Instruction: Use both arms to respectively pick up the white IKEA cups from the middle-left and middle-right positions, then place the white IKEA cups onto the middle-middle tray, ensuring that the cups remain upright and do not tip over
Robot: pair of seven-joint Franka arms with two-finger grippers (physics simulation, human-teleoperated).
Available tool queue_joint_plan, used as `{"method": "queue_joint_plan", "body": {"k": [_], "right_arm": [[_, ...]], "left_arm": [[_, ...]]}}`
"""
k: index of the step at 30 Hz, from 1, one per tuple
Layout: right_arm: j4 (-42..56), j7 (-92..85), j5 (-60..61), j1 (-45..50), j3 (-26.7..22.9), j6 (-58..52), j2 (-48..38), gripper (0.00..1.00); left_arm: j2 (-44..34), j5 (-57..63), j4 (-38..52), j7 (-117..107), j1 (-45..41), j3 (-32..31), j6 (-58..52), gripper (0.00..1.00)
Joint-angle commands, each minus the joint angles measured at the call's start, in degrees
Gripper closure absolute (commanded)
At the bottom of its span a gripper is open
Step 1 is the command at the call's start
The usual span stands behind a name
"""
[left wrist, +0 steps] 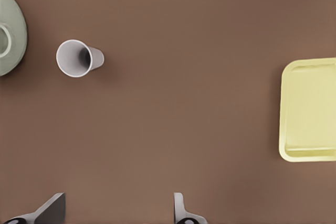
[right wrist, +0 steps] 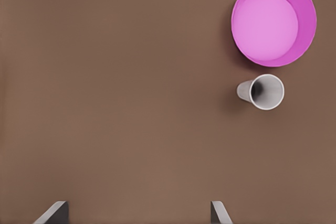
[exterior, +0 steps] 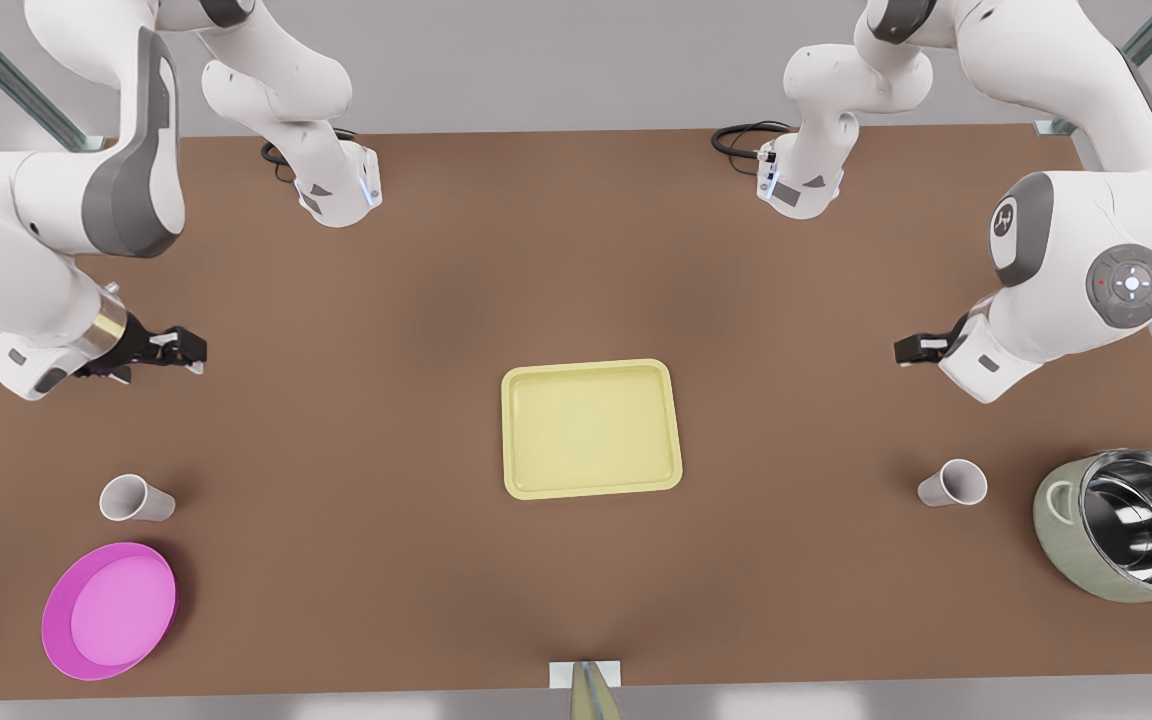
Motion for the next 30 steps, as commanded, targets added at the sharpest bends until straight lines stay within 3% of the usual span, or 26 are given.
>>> {"method": "queue_joint_plan", "body": {"k": [1,3,5,7,11,15,16,18,30], "right_arm": [[-0.2,-1.9,0.1,-0.1,0.0,0.6,0.1,0.00],[0.5,-2.2,-0.8,0.0,-0.1,0.8,1.1,0.00],[1.7,-3.1,-2.4,-2.3,-0.2,2.4,6.5,0.00],[2.1,-6.5,-0.8,-8.3,-0.1,7.3,12.8,0.00],[4.7,-13.7,3.8,-15.4,-0.1,13.8,23.0,0.00],[4.9,-18.8,4.8,-19.5,0.0,19.2,27.0,0.00],[5.1,-21.0,5.1,-19.9,0.0,21.1,28.1,0.00],[5.8,-21.8,4.8,-20.7,-0.1,23.2,29.3,0.00],[9.4,-25.8,4.8,-22.9,-1.4,30.9,35.6,0.00]], "left_arm": [[0.0,0.0,0.0,-1.6,0.0,0.0,0.8,0.00],[0.7,-0.1,0.0,-1.6,0.3,0.1,0.8,0.00],[12.2,0.2,6.3,1.3,6.1,0.0,6.9,0.00],[24.1,-1.5,18.1,8.4,12.8,-0.6,8.5,0.00],[32.1,-1.8,18.7,8.7,17.8,-0.6,19.5,0.00],[33.3,-1.6,15.5,11.5,18.8,-0.4,23.1,0.00],[31.8,-1.6,9.3,11.6,18.8,-0.1,26.9,0.00],[31.8,-1.6,7.2,11.6,18.7,0.6,27.6,0.00],[33.8,-1.9,6.9,11.2,19.0,0.7,27.9,0.00]]}}
